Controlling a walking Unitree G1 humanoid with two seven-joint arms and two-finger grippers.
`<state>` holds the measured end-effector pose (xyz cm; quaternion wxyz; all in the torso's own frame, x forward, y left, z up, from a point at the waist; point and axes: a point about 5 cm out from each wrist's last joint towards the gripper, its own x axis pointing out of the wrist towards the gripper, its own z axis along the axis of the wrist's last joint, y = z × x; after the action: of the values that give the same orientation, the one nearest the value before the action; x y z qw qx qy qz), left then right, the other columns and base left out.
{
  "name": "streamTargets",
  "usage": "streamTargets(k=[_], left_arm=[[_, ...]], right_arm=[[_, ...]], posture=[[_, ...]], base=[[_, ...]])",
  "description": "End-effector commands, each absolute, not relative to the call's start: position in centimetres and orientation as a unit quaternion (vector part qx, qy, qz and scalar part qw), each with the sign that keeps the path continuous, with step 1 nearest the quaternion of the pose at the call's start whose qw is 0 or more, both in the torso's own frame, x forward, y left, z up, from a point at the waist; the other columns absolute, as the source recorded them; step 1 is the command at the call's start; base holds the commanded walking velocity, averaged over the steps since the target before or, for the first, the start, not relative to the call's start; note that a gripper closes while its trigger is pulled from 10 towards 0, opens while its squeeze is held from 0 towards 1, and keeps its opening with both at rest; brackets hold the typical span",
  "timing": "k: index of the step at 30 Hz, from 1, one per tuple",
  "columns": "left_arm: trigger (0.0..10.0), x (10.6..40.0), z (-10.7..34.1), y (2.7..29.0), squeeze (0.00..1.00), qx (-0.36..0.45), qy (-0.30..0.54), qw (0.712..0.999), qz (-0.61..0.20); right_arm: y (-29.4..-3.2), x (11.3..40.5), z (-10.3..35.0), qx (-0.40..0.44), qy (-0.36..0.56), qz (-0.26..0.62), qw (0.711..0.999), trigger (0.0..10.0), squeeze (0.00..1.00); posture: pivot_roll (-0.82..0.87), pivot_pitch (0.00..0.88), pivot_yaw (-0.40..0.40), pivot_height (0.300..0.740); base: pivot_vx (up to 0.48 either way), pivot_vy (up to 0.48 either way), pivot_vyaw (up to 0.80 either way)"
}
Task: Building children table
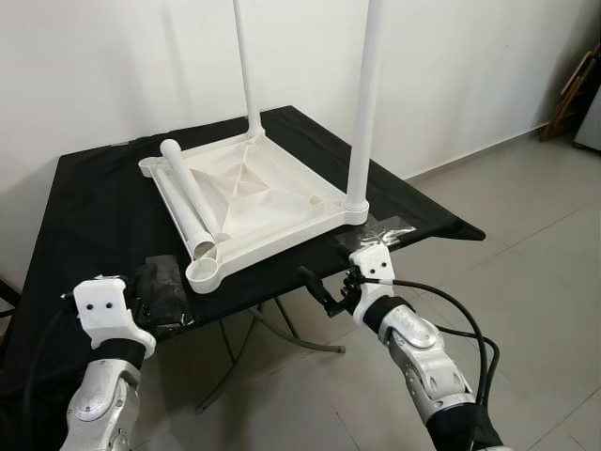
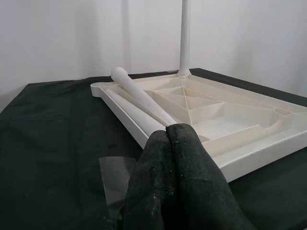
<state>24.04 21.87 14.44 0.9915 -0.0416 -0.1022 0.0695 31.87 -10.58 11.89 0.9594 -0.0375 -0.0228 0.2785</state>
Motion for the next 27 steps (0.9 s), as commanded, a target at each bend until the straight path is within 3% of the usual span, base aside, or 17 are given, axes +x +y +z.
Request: streamTargets(k=[1, 9, 27], left_arm=[[10.0, 24.0, 13.8, 21.7, 0.0, -0.051, -0.09, 0.992, 0.073], [10.0, 23.4, 11.6, 21.3, 0.0, -0.03, -0.031, 0.997, 0.068], [10.0, 24.0, 12.4, 20.4, 0.0, -0.034, -0.06, 0.997, 0.041]], right_arm=[[-9.9, 32.1, 12.3, -0.044, -0.031, 0.294, 0.954, 10.0, 0.0], [-9.5, 31.8, 12.4, -0.016, -0.029, 0.319, 0.947, 10.0, 0.0], [-8.9, 31.4, 12.3, -0.022, -0.021, 0.35, 0.936, 10.0, 0.0]], posture=[[-0.07, 0.0, 0.047, 0.74], [-0.07, 0.0, 0.037, 0.74], [-0.1, 0.0, 0.042, 0.74]], base=[[0.0, 0.0, 0.0], [0.0, 0.0, 0.0], [0.319, 0.0, 0.68]])
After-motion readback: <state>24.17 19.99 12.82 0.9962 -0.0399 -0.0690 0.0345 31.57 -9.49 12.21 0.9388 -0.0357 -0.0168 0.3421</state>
